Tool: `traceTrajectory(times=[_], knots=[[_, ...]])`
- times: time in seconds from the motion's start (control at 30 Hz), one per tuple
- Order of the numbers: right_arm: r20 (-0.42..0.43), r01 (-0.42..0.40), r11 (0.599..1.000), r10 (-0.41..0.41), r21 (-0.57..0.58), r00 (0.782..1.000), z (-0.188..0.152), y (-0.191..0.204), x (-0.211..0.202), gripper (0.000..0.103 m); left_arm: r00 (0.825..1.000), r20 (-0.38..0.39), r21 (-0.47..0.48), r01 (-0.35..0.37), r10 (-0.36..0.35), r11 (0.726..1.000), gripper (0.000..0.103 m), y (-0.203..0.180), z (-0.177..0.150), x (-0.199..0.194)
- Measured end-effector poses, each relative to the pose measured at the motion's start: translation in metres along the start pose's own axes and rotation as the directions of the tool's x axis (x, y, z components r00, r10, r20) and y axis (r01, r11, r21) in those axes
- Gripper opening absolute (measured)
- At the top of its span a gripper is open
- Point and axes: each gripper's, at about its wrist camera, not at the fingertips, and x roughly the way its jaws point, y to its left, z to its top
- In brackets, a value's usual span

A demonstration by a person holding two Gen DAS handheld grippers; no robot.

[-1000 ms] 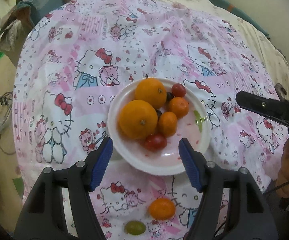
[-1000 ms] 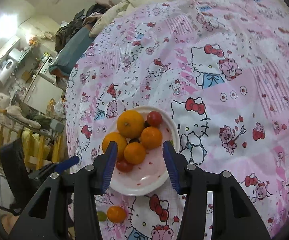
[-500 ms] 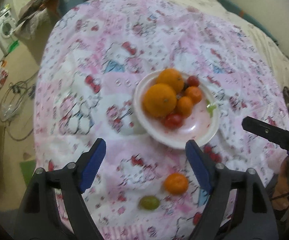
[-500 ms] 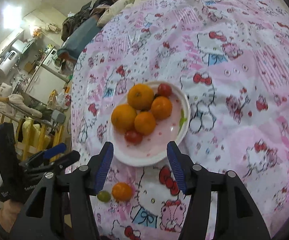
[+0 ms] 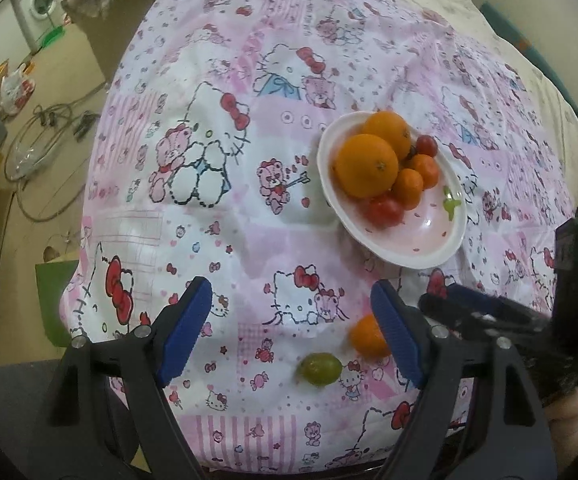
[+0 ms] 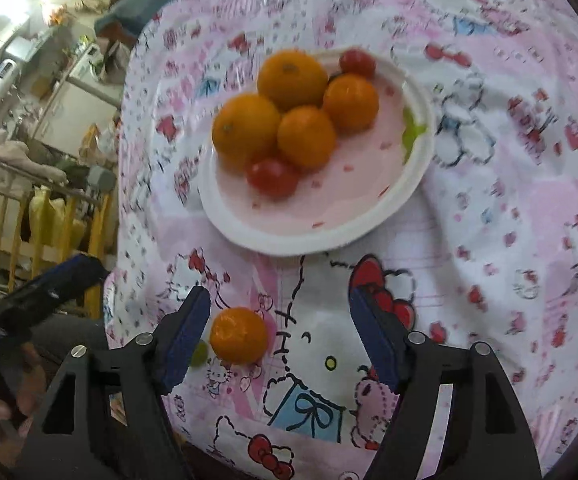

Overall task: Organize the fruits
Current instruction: 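Grasp the last mandarin beside the plate with the right tool and lift it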

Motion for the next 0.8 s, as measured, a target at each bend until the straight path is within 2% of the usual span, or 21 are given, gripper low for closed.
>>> traceTrajectory(times=[0.17,0.23,0.3,0.37,0.43,0.5,0.57,0.8], knots=[[-0.034,0.053,0.996,-0.056,-0.077,0.998,-0.001,0.013,0.019,0.075,1.000,-0.019,-0.017,0.014,-0.015,1.000,0.079,0.002,0.000,0.005],[-0.039,0.064,0.992,-0.068,-0.106,0.997,0.000,0.019,0.026,0.069,1.000,-0.016,-0.017,0.004,-0.004,1.000,0.079,0.002,0.001,0.006],[-0.051,0.062,0.991,-0.069,-0.122,0.996,-0.001,0.022,0.032,0.057,1.000,-0.019,-0.021,0.000,0.000,1.000,0.079,0.002,0.002,0.007],[-0.056,0.044,0.990,-0.052,-0.135,0.997,-0.001,0.025,0.034,0.050,1.000,-0.023,-0.031,0.005,-0.006,0.999,0.079,0.004,0.002,0.008],[-0.051,0.040,0.988,-0.048,-0.151,0.998,0.000,0.028,0.034,0.039,1.000,-0.026,-0.034,0.007,-0.008,0.999,0.079,0.004,0.003,0.008],[-0.047,0.030,0.986,-0.038,-0.162,0.998,0.001,0.029,0.031,0.022,1.000,-0.025,-0.034,0.010,-0.011,0.999,0.079,0.004,0.003,0.009],[-0.045,0.024,0.986,-0.031,-0.164,0.998,0.002,0.030,0.031,0.016,1.000,-0.025,-0.034,0.012,-0.013,0.999,0.079,0.003,0.003,0.009],[-0.050,-0.020,0.994,0.015,-0.109,0.999,0.002,0.019,0.029,0.014,1.000,-0.023,-0.037,0.001,-0.002,0.999,0.079,0.002,0.004,0.010]])
